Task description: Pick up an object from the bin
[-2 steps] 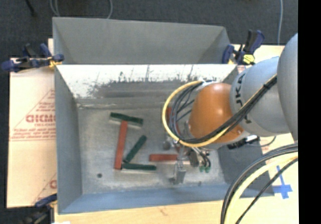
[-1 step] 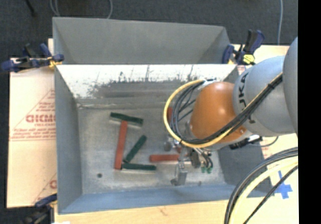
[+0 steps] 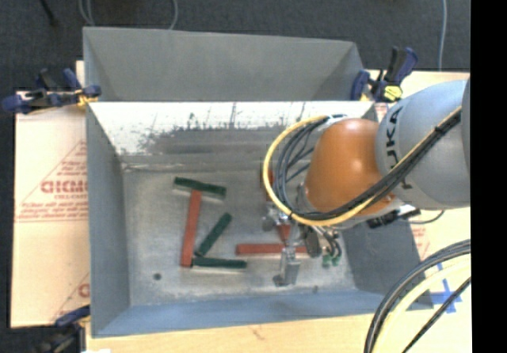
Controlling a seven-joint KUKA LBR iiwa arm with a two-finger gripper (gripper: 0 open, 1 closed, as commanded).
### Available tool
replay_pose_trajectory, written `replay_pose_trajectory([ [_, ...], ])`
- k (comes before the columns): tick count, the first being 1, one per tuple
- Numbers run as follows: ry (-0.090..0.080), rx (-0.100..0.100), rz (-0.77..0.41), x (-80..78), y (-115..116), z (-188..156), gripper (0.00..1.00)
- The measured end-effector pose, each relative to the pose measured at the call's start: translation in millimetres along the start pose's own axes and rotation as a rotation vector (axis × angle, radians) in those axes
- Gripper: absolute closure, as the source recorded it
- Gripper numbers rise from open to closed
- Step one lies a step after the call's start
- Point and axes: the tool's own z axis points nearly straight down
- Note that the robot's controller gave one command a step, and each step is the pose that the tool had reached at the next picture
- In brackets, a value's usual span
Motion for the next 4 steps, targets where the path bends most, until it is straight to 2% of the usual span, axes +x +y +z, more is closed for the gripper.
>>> replay_pose_trajectory([
  [1,0.002,0.001,-0.015,9.5,-6.3,46.4,0.00],
  [2,0.001,-0.001,0.130,-16.6,-9.9,43.7,1.00],
  [4,0.001,-0.001,0.130,-16.3,-9.9,41.5,1.00],
])
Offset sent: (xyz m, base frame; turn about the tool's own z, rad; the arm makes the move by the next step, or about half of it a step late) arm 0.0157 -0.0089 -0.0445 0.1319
